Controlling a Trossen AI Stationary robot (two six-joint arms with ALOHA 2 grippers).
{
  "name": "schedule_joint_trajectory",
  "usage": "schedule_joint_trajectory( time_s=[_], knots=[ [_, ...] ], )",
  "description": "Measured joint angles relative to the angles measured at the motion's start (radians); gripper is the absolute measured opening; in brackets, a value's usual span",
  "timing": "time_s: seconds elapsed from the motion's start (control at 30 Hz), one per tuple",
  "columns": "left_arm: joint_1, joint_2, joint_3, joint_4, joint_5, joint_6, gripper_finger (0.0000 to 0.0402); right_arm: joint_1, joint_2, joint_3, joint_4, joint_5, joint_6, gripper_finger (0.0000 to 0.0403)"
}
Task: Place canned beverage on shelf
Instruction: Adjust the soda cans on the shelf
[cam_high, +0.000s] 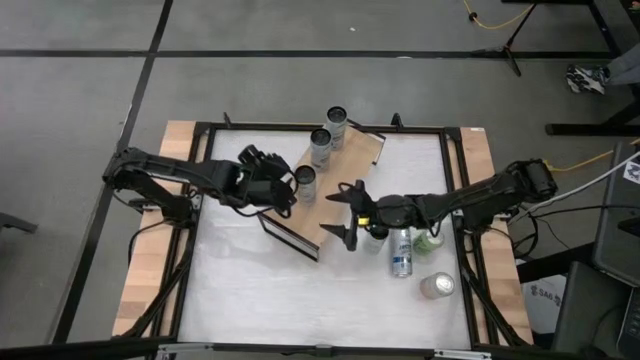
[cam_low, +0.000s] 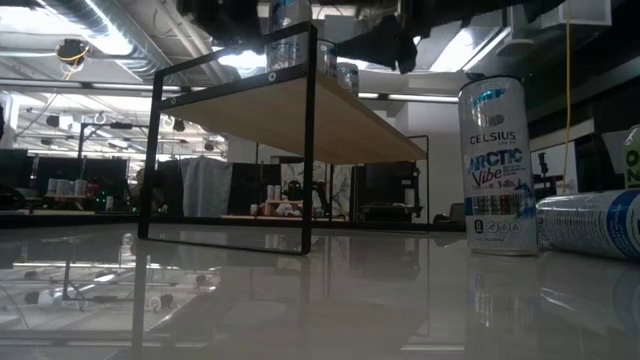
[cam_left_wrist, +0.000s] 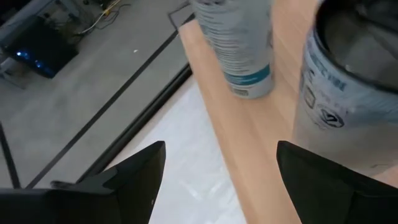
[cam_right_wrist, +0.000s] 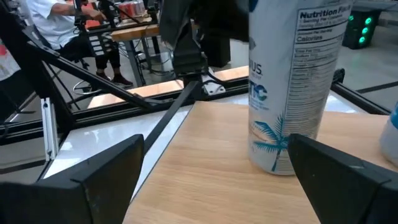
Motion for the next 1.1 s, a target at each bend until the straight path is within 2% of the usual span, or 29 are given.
schedule_joint_trajectory(
  time_s=[0.4, 0.53, 0.87, 1.1],
  knots=[
    [0.001, 0.0, -0.029, 0.062, -0.001, 0.012, 0.0299, -0.069, 0.001, 0.0, 0.002, -0.124, 0.0, 0.0386],
    [0.001, 0.0, -0.029, 0.064, -0.003, 0.012, 0.0299, -0.068, 0.04, 0.0, 0.066, -0.153, 0.0, 0.0386],
    [0.001, 0.0, -0.029, 0.07, -0.004, 0.013, 0.0299, -0.075, 0.088, 0.0, 0.125, -0.134, -0.003, 0.0385],
    [0.001, 0.0, -0.029, 0.071, -0.004, 0.014, 0.0299, -0.097, 0.114, 0.0, 0.13, -0.16, 0.0, 0.0385]
  ],
)
